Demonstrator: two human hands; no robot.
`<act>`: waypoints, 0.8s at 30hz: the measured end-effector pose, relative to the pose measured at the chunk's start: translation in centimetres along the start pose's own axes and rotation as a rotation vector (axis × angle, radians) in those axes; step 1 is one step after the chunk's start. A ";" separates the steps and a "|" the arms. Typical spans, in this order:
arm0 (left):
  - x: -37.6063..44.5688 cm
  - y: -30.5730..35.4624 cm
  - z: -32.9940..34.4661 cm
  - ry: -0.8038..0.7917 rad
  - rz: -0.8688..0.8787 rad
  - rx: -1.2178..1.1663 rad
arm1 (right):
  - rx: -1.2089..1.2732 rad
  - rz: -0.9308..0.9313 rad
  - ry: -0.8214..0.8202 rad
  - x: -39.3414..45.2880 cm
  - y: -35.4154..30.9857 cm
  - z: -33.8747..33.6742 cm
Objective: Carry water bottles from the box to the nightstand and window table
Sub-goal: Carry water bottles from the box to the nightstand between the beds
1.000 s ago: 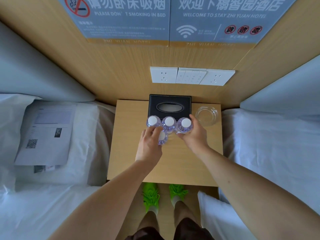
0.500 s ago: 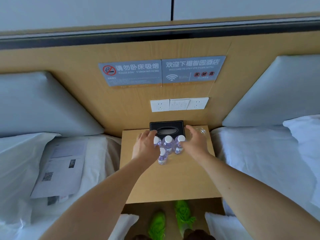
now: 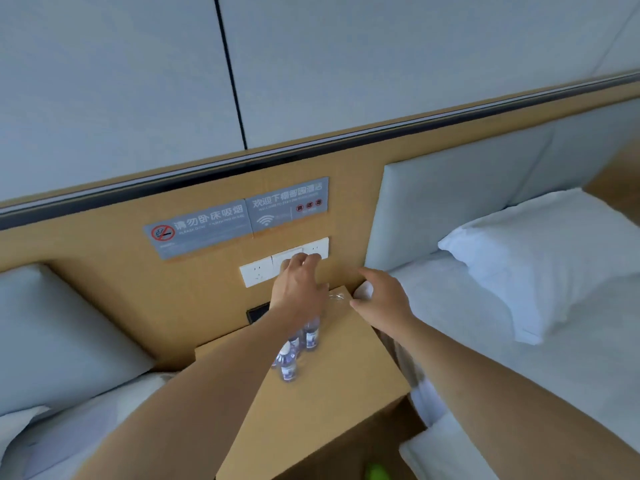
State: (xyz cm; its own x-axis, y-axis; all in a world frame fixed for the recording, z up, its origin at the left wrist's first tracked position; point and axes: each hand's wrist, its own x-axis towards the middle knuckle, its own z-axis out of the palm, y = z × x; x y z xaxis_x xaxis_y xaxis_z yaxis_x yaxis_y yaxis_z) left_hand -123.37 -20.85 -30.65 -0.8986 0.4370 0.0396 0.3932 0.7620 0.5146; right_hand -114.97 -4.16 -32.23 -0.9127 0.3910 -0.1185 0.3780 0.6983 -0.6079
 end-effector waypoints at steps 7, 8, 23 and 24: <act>0.0 13.0 3.8 -0.114 0.347 -0.022 | -0.083 0.200 0.234 -7.0 7.5 -9.3; -0.4 15.1 4.6 -0.136 0.407 -0.020 | -0.104 0.239 0.266 -8.6 8.8 -10.7; -26.7 46.5 16.7 -0.410 1.204 -0.024 | -0.276 0.939 0.631 -46.6 25.7 -24.1; -29.4 48.1 17.2 -0.428 1.253 -0.017 | -0.273 0.980 0.652 -49.7 26.4 -24.4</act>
State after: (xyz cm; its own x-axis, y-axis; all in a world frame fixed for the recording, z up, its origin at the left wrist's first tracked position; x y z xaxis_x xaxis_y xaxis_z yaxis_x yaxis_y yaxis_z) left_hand -74.67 11.15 -21.85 0.2013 0.9538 0.2232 0.9013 -0.2696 0.3390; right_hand -55.81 9.47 -23.28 0.0001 0.9996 0.0298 0.9580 0.0085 -0.2867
